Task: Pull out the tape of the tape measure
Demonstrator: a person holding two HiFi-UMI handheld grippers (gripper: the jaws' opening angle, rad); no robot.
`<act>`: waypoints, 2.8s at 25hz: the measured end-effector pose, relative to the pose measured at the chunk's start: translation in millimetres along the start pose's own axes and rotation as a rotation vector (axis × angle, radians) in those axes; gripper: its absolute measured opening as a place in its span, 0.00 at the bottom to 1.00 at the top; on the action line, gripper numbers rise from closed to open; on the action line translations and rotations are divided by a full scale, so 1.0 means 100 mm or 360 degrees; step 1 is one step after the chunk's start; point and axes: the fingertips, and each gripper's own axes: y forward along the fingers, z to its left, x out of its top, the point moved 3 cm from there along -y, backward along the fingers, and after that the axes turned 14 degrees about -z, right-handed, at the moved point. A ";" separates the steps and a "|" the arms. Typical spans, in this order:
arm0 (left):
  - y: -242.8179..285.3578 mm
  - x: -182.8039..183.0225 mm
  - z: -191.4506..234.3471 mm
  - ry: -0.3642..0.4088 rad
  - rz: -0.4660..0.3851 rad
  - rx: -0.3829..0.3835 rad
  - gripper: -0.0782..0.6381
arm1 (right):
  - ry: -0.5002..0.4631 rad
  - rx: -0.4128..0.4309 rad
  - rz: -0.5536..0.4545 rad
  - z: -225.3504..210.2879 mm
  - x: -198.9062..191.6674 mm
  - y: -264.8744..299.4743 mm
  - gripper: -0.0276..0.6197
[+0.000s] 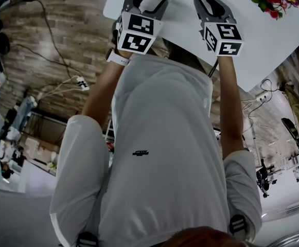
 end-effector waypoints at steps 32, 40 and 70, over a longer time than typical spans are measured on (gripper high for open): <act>-1.38 1.52 0.52 -0.0163 -0.0680 0.0464 0.13 | -0.0201 -0.0057 -0.0506 0.14 1.86 -1.08 0.23; -1.75 1.89 0.50 -0.0121 -0.0878 0.0534 0.13 | -0.0256 -0.0114 -0.0684 0.21 2.20 -1.44 0.23; -2.03 2.21 0.24 -0.0019 -0.1060 0.0482 0.13 | -0.0289 -0.0245 -0.0947 0.38 2.38 -1.73 0.05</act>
